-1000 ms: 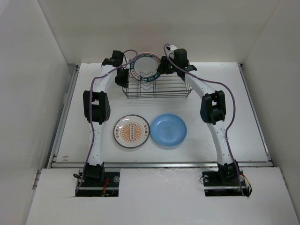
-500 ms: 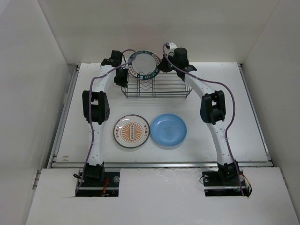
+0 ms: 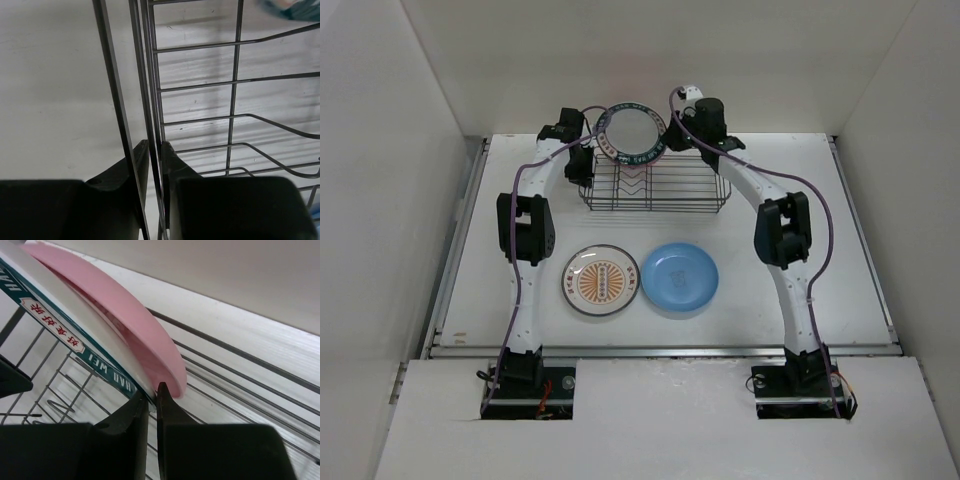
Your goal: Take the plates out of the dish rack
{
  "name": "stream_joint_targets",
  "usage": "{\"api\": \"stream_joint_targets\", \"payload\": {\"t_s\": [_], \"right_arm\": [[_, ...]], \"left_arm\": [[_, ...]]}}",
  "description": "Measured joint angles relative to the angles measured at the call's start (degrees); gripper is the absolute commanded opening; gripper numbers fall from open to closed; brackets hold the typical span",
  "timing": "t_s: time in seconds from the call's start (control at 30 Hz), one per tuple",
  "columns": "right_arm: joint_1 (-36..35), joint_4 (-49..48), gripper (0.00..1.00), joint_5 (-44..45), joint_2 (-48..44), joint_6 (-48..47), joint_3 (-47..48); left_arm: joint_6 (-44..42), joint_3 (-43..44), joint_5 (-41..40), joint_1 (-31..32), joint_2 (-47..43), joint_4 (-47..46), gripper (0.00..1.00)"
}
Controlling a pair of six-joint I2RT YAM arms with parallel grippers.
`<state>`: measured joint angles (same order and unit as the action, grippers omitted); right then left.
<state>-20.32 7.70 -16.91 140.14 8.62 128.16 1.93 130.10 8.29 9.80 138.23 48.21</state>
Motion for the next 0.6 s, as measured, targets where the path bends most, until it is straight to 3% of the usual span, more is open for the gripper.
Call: {"api": "stream_joint_targets", "payload": {"t_s": [0.13, 0.23, 0.3, 0.6], "right_arm": [[0.0, 0.1, 0.00, 1.7, -4.4, -0.2, -2.5], [0.1, 1.2, 0.00, 1.4, -7.1, 1.2, -2.8], [0.0, 1.2, 0.00, 1.2, -9.2, 2.7, -3.1], [-0.3, 0.7, 0.00, 1.9, -20.6, 4.1, -11.8]], "left_arm": [[0.7, 0.0, -0.7, 0.2, -0.1, 0.6, 0.09], [0.9, 0.0, -1.6, 0.4, -0.2, 0.9, 0.23], [0.4, 0.0, -2.6, 0.5, -0.2, 1.1, 0.38], [0.0, 0.0, -3.9, 0.7, -0.4, 1.9, 0.45]]}}
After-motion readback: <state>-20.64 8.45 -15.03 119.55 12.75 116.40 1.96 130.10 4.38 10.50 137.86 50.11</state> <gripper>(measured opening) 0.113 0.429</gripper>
